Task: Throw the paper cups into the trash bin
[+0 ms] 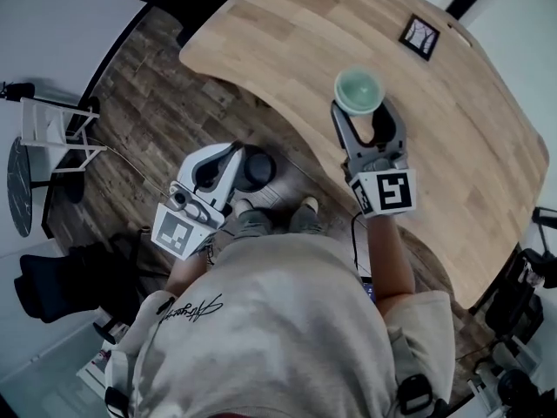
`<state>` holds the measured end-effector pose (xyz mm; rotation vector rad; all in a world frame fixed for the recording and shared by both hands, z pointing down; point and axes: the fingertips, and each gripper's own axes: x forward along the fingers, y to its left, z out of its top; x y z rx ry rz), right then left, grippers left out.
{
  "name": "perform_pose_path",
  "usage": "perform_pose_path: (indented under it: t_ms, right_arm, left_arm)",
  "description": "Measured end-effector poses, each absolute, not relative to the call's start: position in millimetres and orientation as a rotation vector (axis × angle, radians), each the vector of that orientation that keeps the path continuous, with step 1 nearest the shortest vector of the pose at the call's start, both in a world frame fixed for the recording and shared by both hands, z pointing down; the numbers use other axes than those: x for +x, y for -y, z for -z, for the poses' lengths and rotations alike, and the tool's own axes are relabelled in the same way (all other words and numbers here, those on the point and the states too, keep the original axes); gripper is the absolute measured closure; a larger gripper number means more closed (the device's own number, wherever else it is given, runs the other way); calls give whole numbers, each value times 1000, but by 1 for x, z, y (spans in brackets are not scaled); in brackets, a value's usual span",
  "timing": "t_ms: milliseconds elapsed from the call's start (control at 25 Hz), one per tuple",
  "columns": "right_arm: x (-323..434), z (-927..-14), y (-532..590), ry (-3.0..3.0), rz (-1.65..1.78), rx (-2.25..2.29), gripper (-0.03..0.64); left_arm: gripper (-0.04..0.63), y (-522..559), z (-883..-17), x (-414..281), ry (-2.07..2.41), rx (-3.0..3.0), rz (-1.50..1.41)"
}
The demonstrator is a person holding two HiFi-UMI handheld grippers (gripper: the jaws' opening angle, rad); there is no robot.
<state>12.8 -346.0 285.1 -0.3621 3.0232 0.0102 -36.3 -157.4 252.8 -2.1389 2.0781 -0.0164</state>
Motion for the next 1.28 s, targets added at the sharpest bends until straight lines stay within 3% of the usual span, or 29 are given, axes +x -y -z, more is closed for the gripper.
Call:
perform_pose_path:
  t_ms: [640,1280]
  right_arm:
    - [-97,-266,218,-3012,-24,-154,339]
    - [-150,-273,131,-3025,-25,-29,339]
  left_arm:
    - [592,24,-249,-128,-2200,-2006,6]
    - [592,-55,-259,-171,-2279,-1935,-8]
